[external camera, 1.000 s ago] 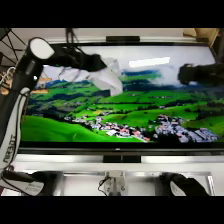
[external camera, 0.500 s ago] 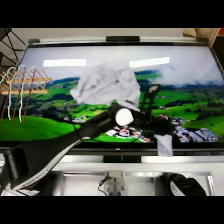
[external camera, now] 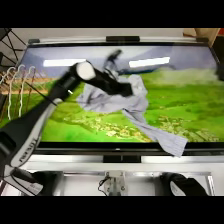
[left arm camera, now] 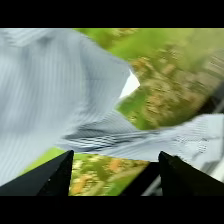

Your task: Fold the shirts.

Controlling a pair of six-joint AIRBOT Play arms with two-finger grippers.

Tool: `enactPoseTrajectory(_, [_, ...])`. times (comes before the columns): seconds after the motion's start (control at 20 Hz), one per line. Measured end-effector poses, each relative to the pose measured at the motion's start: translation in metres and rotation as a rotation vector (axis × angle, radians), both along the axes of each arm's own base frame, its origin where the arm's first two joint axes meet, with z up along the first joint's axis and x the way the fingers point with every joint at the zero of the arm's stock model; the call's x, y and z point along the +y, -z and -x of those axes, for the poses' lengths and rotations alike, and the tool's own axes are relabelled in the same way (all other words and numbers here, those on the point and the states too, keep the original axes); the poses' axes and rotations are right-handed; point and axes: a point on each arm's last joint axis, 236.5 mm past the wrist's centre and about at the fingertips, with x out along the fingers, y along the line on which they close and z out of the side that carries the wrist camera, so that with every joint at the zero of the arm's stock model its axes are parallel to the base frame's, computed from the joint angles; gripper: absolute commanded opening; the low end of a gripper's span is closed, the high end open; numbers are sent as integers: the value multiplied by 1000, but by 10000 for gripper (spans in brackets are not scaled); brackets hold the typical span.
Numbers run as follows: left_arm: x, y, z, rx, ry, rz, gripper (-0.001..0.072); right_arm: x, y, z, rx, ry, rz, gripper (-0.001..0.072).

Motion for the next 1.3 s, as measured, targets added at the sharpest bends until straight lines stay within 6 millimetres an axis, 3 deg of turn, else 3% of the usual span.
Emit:
enactPoseTrajectory(0.15, [92, 8, -57, 16, -153, -84, 621, 51, 83, -29, 225, -151, -111, 662])
enactPoseTrajectory(0.25, [125, 22, -74, 46, -205, -119, 620, 78, 142, -42, 380, -213, -190, 662])
enactPoseTrajectory(0.35, [135, 38, -83, 60, -213, -139, 618, 102, 194, -52, 505, -248, -272, 662])
enactPoseTrajectory(0.45, [130, 57, -90, 60, -208, -153, 604, 122, 237, -59, 598, -266, -351, 662])
enactPoseTrajectory(0.65, [116, 94, -101, 71, -204, -165, 601, 153, 302, -70, 720, -272, -491, 662])
enactPoseTrajectory(0.7, [115, 104, -103, 79, -208, -169, 574, 160, 315, -72, 740, -273, -524, 662])
enactPoseTrajectory(0.75, [116, 113, -105, 88, -210, -177, 381, 167, 325, -74, 753, -273, -555, 648])
enactPoseTrajectory(0.8, [117, 119, -107, 92, -215, -178, 189, 172, 334, -78, 755, -271, -582, 441])
enactPoseTrajectory(0.85, [118, 123, -110, 95, -220, -176, 124, 175, 340, -81, 755, -265, -600, 100])
enactPoseTrajectory(0.9, [120, 127, -112, 97, -227, -178, 60, 178, 345, -86, 744, -261, -617, 93])
enactPoseTrajectory(1.0, [127, 123, -124, 73, -252, -168, 59, 183, 347, -97, 712, -255, -640, 94])
enactPoseTrajectory(1.1, [134, 106, -139, 28, -277, -147, 58, 186, 333, -116, 640, -283, -641, 94])
enactPoseTrajectory(1.2, [142, 71, -157, -56, -313, -107, 59, 190, 301, -145, 520, -341, -621, 94])
enactPoseTrajectory(1.3, [153, 18, -173, -175, -364, -52, 58, 192, 238, -183, 319, -409, -589, 94])
